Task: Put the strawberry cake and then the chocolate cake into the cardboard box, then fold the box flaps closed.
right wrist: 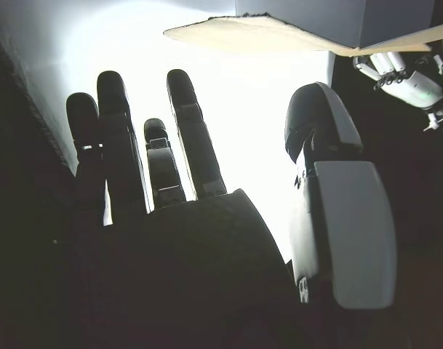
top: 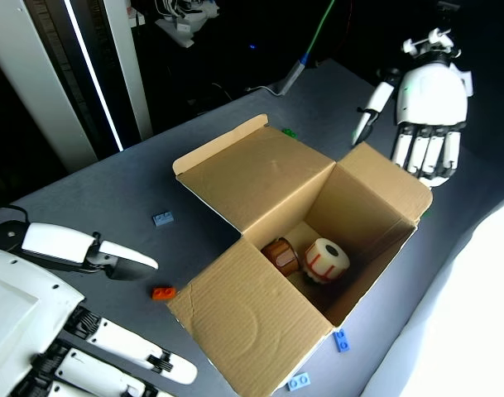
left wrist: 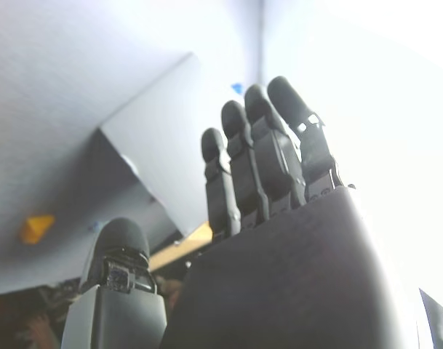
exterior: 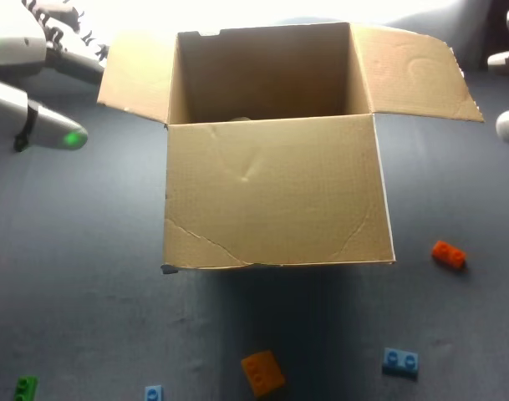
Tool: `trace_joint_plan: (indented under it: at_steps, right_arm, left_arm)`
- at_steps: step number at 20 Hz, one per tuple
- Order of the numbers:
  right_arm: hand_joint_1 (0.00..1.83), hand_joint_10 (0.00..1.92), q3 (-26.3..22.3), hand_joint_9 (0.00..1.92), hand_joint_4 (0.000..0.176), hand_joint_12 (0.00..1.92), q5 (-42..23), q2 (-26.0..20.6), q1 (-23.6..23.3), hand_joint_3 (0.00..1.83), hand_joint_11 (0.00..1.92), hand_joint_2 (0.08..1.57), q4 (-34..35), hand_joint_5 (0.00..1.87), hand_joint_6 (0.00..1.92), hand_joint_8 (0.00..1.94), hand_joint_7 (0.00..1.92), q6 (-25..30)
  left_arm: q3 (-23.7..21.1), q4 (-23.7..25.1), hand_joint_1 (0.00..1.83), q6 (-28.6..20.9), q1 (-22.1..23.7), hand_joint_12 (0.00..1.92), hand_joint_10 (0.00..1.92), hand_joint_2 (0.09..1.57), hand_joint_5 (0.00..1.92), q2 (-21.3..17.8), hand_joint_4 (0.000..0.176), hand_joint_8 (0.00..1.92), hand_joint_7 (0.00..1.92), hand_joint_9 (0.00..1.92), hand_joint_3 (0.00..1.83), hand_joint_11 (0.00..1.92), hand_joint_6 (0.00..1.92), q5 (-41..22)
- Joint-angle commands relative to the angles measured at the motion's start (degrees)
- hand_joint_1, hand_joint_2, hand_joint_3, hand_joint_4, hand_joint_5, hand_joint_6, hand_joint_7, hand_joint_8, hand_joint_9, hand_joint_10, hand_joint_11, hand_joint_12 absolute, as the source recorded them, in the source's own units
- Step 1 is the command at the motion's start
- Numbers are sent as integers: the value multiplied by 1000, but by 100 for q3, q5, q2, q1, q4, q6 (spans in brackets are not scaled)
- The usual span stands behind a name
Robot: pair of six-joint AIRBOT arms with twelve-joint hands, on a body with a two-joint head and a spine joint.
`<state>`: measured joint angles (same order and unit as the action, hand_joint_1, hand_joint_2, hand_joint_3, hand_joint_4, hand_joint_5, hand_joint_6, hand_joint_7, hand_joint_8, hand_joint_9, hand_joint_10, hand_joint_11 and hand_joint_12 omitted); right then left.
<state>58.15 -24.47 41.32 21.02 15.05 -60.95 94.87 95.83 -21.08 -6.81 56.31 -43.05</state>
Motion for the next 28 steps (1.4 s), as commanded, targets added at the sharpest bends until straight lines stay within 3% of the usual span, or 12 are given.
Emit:
trace_joint_plan:
  at_steps: [1,3,8,16,17,19,22,24,26,28]
  right_arm:
    - [67,2,9,378,0,1050,-779,-98,13,0,0,1171,12,266,0,0,352,12]
    - [90,0,-10,323,0,927,-839,-94,150,0,0,1161,13,202,0,0,285,12]
    - [54,0,-10,252,0,724,-984,-11,405,0,0,1159,12,145,0,0,243,35]
    - [105,2,296,234,0,710,-1263,505,1190,0,0,1157,12,149,4,0,225,25]
    - [110,2,340,226,0,687,-1272,599,1229,0,0,1156,11,150,3,0,219,11]
    - [130,4,479,183,0,512,-1261,839,1226,0,0,1147,9,136,3,3,197,-39]
    - [105,0,538,152,0,348,-1223,1025,1027,0,0,1123,9,95,0,0,161,-75]
    - [69,2,544,115,0,196,-1232,1129,853,3,0,1140,3,59,1,1,131,-148]
    - [5,2,534,112,0,216,-1249,1178,720,10,0,1173,-62,86,8,2,140,-224]
    - [0,5,501,125,0,305,-1256,1120,590,11,0,1191,-62,102,9,5,157,-221]
  left_arm:
    - [40,-342,93,-36,132,1232,24,1202,362,-42,60,0,421,398,0,0,9,-66]
    - [39,-191,99,-96,332,1230,22,1197,356,-42,53,0,408,396,0,0,5,-147]
    - [-127,279,82,-134,814,1170,3,1196,305,-67,56,0,357,361,0,0,0,-336]
    - [-634,690,83,-61,1070,1034,0,1189,282,-172,56,0,310,297,0,0,2,-401]
    - [-679,764,106,-59,1069,958,2,1186,280,-172,46,1,301,280,0,0,1,-395]
    - [-810,958,116,-28,1060,798,1,1186,246,-172,37,0,250,229,0,0,0,-332]
    - [-977,1073,65,43,1026,774,0,1195,193,-164,43,0,211,211,3,0,0,-206]
    - [-1049,1178,2,104,991,641,2,1219,159,-131,41,0,187,175,8,0,5,-135]
    - [-1056,1251,0,113,916,450,5,1248,131,-73,25,3,143,126,12,0,3,-29]
    - [-1035,1335,0,113,825,343,3,1256,88,-16,27,0,114,104,9,0,0,87]
